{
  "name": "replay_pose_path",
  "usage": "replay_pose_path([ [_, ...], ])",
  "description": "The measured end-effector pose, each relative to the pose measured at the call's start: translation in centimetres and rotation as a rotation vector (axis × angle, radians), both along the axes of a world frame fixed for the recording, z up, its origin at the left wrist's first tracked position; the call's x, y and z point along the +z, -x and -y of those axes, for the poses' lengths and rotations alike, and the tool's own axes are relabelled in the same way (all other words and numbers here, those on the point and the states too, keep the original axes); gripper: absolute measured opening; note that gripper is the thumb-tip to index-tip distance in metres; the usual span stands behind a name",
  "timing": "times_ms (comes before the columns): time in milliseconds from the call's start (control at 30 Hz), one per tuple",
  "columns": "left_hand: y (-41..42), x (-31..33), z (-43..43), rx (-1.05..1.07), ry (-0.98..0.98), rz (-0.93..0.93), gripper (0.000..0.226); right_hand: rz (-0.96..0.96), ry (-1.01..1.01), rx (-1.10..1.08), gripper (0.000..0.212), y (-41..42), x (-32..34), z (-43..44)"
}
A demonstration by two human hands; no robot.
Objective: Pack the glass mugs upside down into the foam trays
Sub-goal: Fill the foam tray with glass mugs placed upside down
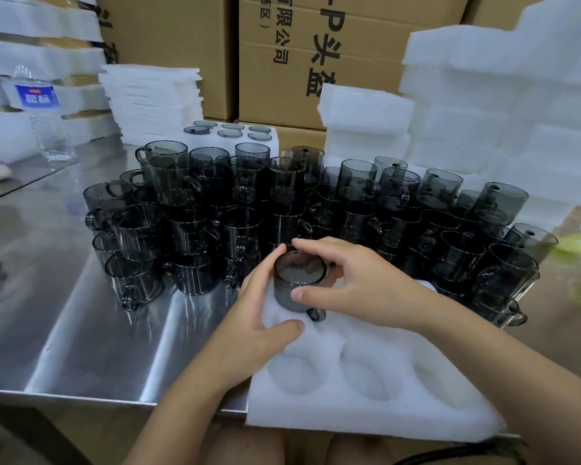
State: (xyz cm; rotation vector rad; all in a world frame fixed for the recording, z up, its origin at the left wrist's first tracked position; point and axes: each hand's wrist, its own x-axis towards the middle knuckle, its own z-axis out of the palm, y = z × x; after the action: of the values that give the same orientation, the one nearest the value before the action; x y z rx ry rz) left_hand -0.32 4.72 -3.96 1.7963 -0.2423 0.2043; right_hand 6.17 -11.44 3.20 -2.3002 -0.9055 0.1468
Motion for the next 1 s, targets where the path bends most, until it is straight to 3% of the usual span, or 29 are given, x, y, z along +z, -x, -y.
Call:
replay_pose_path([
  [400, 0.0, -0.1, 0.0, 0.002, 0.001, -0.016, 0.076, -0.025, 0.087, 0.064, 0.064, -0.8, -1.5, 1.1],
  [533, 0.0, -0.2, 0.0, 0.013, -0.015, -0.015, 0.072, 0.026, 0.151, 0.095, 0.053, -0.8, -1.4, 1.0],
  [733, -0.2, -0.4, 0.0, 0.005, -0.005, 0.014, 0.054, -0.038, 0.074, 0.059, 0.046, -0.7, -0.9, 1.2],
  [867, -0.5, -0.4, 0.1, 0.014, -0.033, 0.036, 0.051, 0.111, 0.27, 0.062, 0.048, -0.4, -0.5, 0.9],
  [933, -0.6, -0.5, 0.1, 0.01, -0.02, 0.035, 0.05, 0.098, 0.387, 0.086, 0.05, -0.6, 0.6, 0.8],
  [1000, -0.5, -0.5, 0.1, -0.005, -0.012, 0.036, 0.049, 0.059, 0.338, 0.063, 0.042, -0.9, 2.1, 0.3],
])
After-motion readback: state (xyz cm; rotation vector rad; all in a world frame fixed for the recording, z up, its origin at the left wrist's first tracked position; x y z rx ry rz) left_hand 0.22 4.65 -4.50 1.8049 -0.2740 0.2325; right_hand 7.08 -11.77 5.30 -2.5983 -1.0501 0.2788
